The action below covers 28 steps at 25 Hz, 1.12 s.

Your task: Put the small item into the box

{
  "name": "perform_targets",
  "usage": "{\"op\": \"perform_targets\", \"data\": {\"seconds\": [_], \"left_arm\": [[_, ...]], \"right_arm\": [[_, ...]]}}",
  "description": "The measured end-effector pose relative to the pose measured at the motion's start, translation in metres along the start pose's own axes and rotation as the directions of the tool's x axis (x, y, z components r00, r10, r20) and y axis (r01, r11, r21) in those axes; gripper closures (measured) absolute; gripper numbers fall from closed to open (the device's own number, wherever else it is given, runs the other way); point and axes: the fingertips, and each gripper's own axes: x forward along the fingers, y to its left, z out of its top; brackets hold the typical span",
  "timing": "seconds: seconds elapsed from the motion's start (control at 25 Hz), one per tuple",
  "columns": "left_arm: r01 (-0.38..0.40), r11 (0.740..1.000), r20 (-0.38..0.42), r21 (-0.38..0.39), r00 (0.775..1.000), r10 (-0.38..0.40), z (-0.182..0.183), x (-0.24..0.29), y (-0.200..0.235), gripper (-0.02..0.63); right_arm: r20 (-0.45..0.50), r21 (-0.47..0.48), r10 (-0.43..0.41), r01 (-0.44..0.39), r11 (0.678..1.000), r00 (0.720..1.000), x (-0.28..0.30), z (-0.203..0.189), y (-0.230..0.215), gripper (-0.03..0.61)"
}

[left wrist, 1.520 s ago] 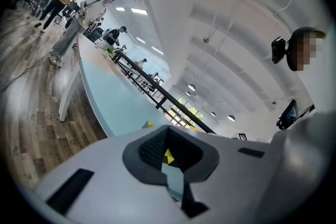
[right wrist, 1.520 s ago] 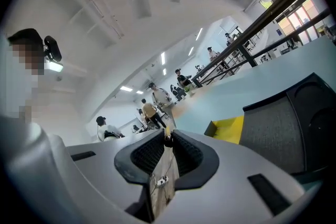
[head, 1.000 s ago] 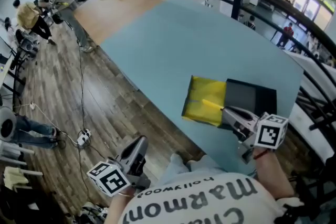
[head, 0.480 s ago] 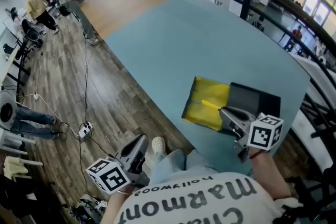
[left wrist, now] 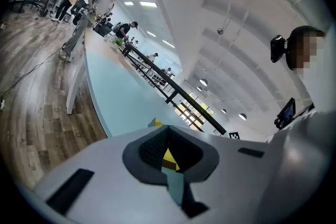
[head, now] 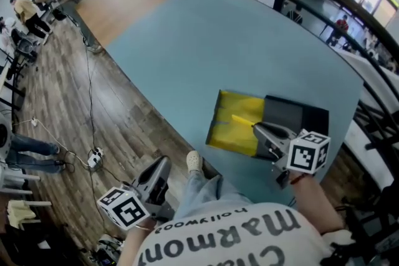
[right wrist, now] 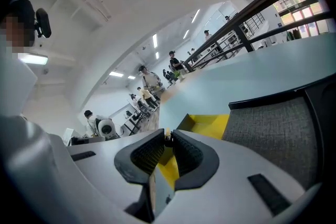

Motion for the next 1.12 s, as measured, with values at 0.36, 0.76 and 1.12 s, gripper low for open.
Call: {"op": "perform_targets", "data": {"seconds": [0.36, 0.76, 1.12], "left_arm": [[0.077, 0.997, -0.068, 0.01, 0.995, -0.076, 0.015, 0.045, 0.006, 0.612], [0.18, 0.983, -0.187, 0.043, 0.968, -0.169, 0.028, 0.09, -0.001, 0.612], [0.256, 0.966, -0.279, 0.036, 0.931, -0.236, 0.035, 0.117, 0.005, 0.612]], "right_arm": [[0.004, -0.002, -0.062, 0.062, 0.998, 0.998, 0.005, -0.001, -0.014, 0.508], [0.034, 0.072, -0.165, 0.162, 0.984, 0.986, -0.002, -0.004, -0.033, 0.508], [0.058, 0.117, -0.231, 0.223, 0.968, 0.971, 0.007, -0.008, -0.036, 0.508]]}}
